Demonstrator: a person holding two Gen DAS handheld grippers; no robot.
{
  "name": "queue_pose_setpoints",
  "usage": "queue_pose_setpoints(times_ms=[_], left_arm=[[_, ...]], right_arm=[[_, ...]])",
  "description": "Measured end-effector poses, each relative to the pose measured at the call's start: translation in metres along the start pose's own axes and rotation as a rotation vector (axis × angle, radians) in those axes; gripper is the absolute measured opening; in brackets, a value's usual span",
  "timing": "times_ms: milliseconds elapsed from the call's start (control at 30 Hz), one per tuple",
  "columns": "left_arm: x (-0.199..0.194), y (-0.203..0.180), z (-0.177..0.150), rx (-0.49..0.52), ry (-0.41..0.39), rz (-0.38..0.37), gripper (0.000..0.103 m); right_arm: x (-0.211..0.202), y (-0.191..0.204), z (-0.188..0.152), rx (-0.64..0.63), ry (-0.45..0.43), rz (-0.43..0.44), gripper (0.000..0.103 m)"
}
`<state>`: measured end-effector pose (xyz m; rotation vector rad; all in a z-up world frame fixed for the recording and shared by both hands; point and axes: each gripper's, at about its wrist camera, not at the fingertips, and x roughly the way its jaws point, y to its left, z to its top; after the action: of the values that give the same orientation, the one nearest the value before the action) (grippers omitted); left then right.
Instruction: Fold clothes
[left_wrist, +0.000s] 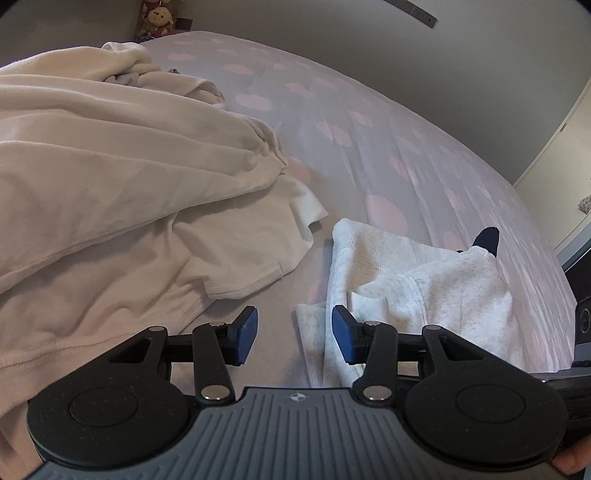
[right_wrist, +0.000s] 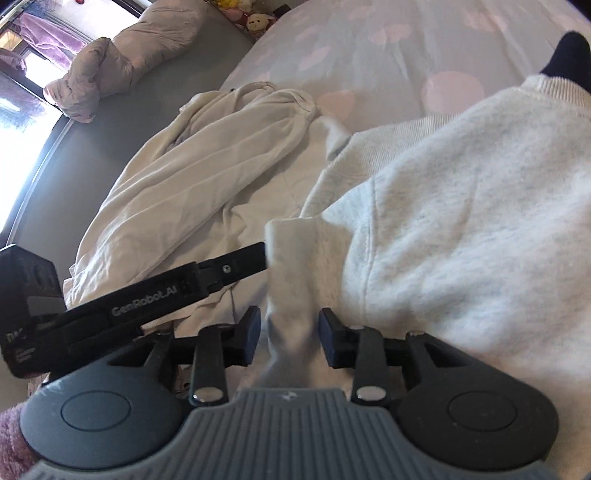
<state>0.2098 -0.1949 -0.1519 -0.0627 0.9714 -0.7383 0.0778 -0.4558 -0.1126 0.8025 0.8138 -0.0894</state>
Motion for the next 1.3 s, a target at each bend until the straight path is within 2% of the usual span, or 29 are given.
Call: queue_pose_setpoints(times_ms=[100,167,333,400,467,667,767,833,933,1067,1200,1300], left_arm=[[-0.003,-0.003,-0.001,0.012,-0.008,0.025,0.041],[-0.009,-0.008,-0.001,0.031,-0.029,0.024,0.041],[-0.035,-0.026,-0.004,0.071,-0.110,-0.012,0.041],[-0.044,-0.035,-0.006,0.103,-0.112,-0.031,0.041],[-0.048,-0.048,-0.011,0.160,-0.071,-0.058,0.041],[-0.066,-0.099,-0.043,0.427,0.070,-0.071,0.042],[-0.065,-0.109,-0.063,0.505,0.148,-0.058,0.042],[-0.060,-0.112,-0.071,0.539,0.205,-0.022,0.040],[-0.046,-0.108,-0.075,0.547,0.282,0.032,0.034],[-0.015,-0.099,-0.081,0.565,0.427,0.101,0.034],[0.001,-0.097,-0.079,0.556,0.477,0.126,0.037],[-0.003,-0.087,-0.078,0.506,0.467,0.105,0.037]], right_arm=[[-0.036,0.005,-0.006,-0.032,-0.063,0.015,0.039],[-0.062,0.008,-0.014,-0.073,-0.111,-0.005,0.039],[-0.120,0.010,-0.048,-0.200,-0.216,-0.119,0.038],[-0.138,0.006,-0.068,-0.245,-0.240,-0.177,0.037],[-0.153,0.001,-0.087,-0.284,-0.257,-0.233,0.037],[-0.167,-0.011,-0.126,-0.365,-0.259,-0.352,0.037],[-0.158,-0.015,-0.136,-0.370,-0.236,-0.367,0.037],[-0.151,-0.020,-0.144,-0.362,-0.218,-0.385,0.037],[-0.141,-0.032,-0.150,-0.339,-0.197,-0.405,0.037],[-0.128,-0.046,-0.154,-0.312,-0.175,-0.404,0.033],[-0.140,-0.054,-0.154,-0.258,-0.213,-0.377,0.033],[-0.158,-0.064,-0.161,-0.189,-0.215,-0.411,0.042]])
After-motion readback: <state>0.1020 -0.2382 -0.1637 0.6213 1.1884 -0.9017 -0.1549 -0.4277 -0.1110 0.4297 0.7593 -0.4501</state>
